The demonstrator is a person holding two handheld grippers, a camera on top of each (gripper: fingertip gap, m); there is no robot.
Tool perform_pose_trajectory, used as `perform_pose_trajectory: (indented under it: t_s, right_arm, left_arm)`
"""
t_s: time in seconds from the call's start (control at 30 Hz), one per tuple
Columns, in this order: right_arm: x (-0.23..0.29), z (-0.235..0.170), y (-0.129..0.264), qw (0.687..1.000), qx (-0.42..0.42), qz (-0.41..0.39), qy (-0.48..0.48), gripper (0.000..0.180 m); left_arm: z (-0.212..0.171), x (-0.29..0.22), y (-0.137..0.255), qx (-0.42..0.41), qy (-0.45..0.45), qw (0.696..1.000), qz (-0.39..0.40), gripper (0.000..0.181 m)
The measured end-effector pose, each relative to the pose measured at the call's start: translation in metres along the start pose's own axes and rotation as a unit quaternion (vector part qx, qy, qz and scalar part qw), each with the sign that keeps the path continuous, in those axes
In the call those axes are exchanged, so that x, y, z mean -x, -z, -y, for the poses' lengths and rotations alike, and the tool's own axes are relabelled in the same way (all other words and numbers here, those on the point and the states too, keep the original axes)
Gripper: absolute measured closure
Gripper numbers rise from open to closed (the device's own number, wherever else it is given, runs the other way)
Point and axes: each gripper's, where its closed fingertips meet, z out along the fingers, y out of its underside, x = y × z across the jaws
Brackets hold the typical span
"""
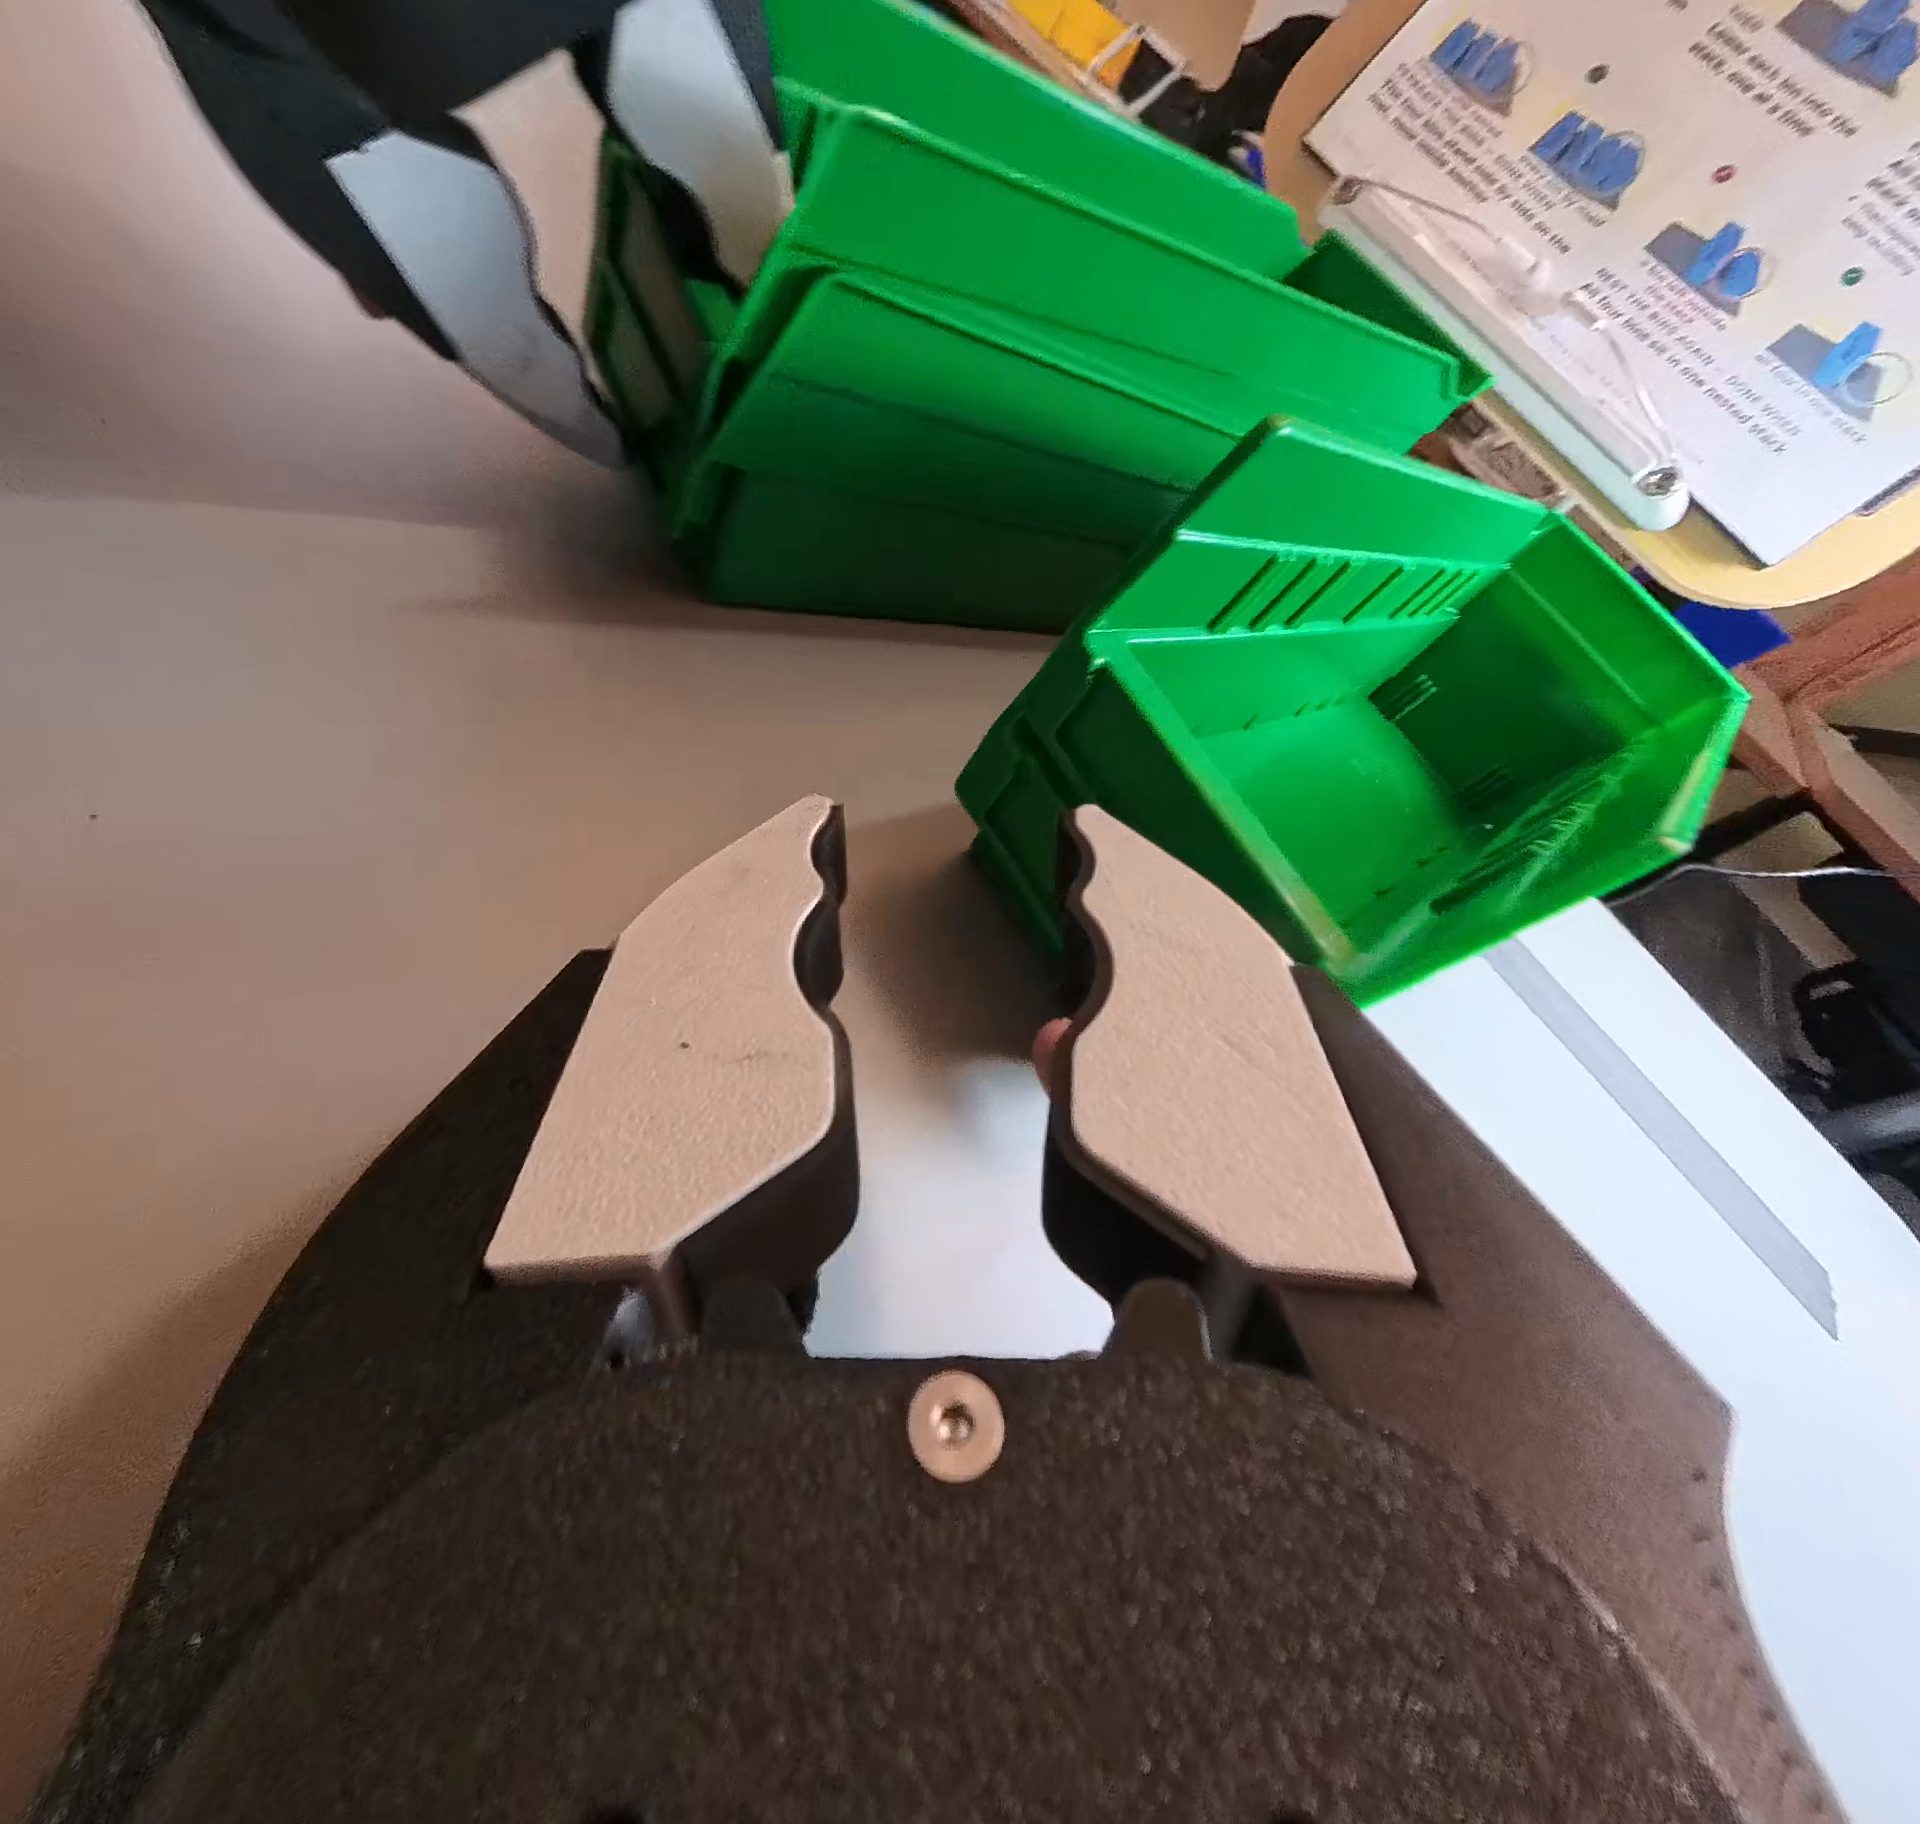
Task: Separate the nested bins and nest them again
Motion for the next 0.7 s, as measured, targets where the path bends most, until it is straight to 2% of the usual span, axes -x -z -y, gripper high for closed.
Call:
perform_pose_trajectory:
  t_s: [0.33,0.53,0.7]
  right_arm:
    - [-0.012,-0.003,0.001,0.999,-0.006,-0.01,-0.038,0.143]
    - [-0.007,-0.004,0.001,1.0,-0.001,0.0,-0.029,0.144]
    - [-0.004,-0.005,0.0,1.0,0.0,0.006,-0.028,0.144]
  left_arm:
    - [0.002,-0.02,0.024,-0.054,-0.009,0.998,-0.034,0.135]
    - [0.006,-0.021,0.03,-0.061,-0.018,0.996,-0.055,0.144]
    - [0.011,-0.024,0.03,-0.058,-0.032,0.996,-0.055,0.144]
